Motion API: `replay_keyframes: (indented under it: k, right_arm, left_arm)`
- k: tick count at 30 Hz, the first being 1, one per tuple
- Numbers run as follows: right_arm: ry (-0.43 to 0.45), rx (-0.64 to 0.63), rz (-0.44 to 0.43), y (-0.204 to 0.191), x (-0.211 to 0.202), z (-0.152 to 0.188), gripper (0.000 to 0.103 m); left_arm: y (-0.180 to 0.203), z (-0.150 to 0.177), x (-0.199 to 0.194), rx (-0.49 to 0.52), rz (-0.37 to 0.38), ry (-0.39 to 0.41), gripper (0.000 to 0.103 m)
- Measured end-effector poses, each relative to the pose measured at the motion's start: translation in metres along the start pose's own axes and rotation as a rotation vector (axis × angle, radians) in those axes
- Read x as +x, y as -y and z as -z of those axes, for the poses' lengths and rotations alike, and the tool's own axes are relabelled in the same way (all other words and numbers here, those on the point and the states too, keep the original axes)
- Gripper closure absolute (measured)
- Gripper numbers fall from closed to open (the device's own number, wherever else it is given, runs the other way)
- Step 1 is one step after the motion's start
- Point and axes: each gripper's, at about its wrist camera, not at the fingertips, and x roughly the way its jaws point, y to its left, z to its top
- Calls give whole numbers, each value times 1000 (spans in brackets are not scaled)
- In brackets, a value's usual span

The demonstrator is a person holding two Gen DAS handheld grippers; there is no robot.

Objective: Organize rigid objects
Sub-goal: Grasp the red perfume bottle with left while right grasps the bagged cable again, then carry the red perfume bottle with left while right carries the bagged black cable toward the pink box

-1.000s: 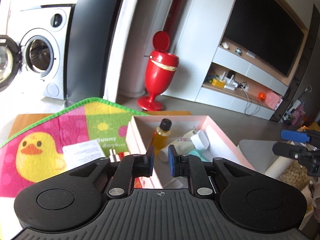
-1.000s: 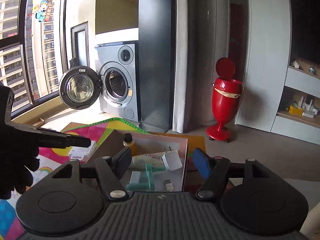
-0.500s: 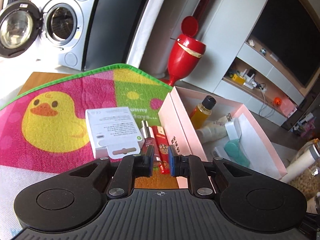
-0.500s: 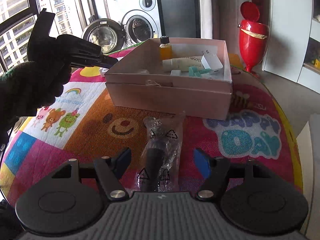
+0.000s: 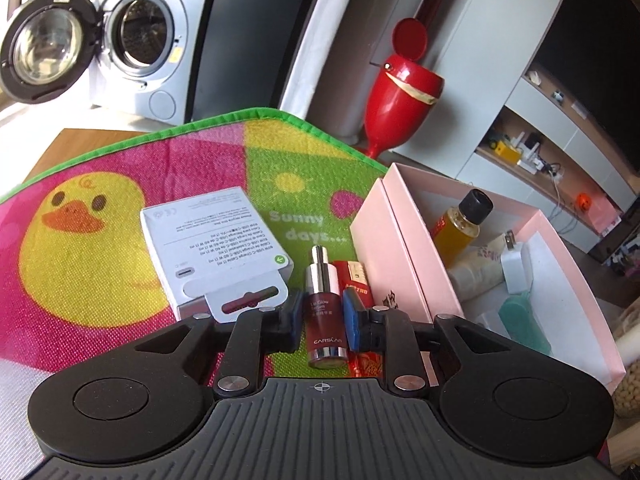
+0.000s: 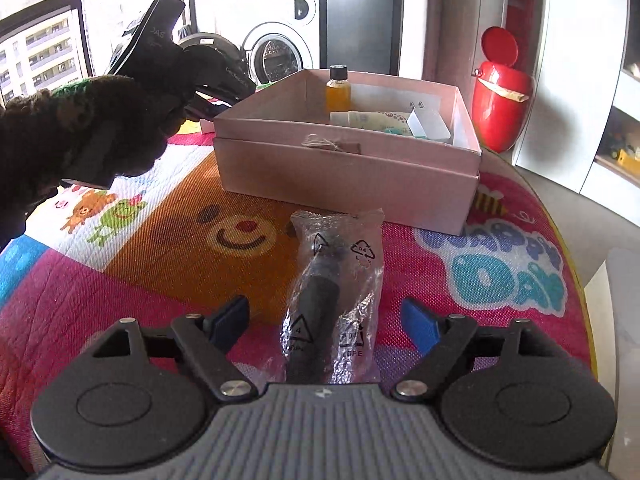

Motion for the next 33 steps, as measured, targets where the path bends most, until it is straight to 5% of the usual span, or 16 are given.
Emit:
replay_keyframes:
  k: [10, 17, 31, 33]
  right_arm:
    - [15, 41, -29, 7, 0, 0, 13]
    - [-18, 30, -78, 6, 5, -4, 0]
    - [-38, 24, -74, 4, 6, -5, 0]
    - [-41, 25, -55, 4, 6, -7, 9]
  left_arm:
    - [-3, 63, -67, 106, 31, -22, 79]
    - [25, 111, -99, 229, 51, -55, 79]
    - [29, 121, -96, 212, 32, -4, 79]
    - [34, 125, -99, 240, 26, 1, 79]
